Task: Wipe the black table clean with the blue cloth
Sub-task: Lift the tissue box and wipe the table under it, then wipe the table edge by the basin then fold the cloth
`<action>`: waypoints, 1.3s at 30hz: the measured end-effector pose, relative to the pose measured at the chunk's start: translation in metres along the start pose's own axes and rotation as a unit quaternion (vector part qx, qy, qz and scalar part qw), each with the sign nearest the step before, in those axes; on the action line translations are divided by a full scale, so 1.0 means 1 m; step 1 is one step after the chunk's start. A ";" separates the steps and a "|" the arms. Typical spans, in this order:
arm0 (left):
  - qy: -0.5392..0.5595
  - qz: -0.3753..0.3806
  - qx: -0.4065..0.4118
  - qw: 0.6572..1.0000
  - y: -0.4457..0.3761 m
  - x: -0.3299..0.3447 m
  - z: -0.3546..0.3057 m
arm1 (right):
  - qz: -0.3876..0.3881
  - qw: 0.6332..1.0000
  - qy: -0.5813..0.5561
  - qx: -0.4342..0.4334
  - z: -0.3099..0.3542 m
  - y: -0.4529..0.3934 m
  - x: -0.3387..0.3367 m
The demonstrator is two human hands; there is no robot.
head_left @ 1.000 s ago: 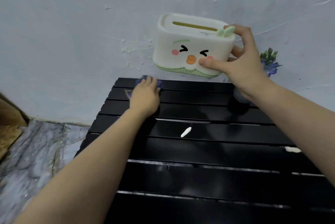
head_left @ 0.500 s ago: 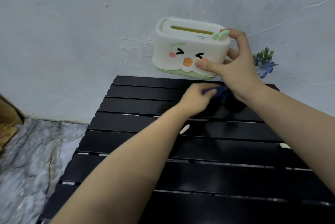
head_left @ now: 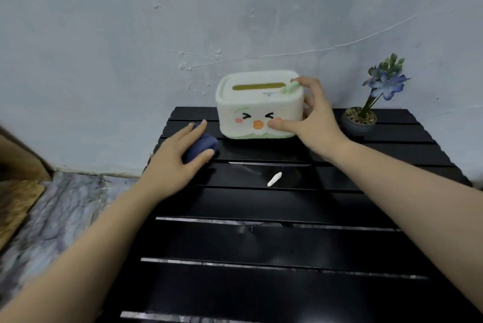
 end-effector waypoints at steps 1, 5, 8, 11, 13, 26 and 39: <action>-0.039 -0.007 0.003 0.999 0.003 0.007 0.003 | -0.001 1.000 0.008 0.002 -0.006 0.003 0.003; -0.142 -0.061 0.000 0.988 0.003 0.025 0.000 | -0.002 1.000 0.021 0.020 -0.018 0.003 0.008; -0.138 -0.095 0.011 0.986 0.004 0.037 -0.012 | 0.022 0.998 0.034 0.040 -0.014 0.003 0.004; -0.120 -0.127 0.086 0.981 0.015 0.053 -0.032 | -0.009 0.995 0.086 0.053 0.006 0.028 -0.007; -0.091 -0.139 0.121 0.979 0.027 0.065 -0.051 | -0.031 0.989 0.133 0.061 0.020 0.067 -0.021; 0.231 0.171 0.044 0.957 0.108 0.123 -0.188 | -0.043 0.889 0.413 0.192 0.109 0.337 -0.110; -0.196 0.048 0.016 0.979 0.107 0.070 -0.094 | -0.028 0.835 0.497 0.233 0.118 0.381 -0.143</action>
Point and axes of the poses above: each hand's wrist, its own y-axis away from the middle knuckle, its own x-axis out of the palm, z = x × y, the point moved 1 cm from there along -y, towards the middle knuckle, and after that the axes turned 8 degrees about -x, right-handed, at the moved point
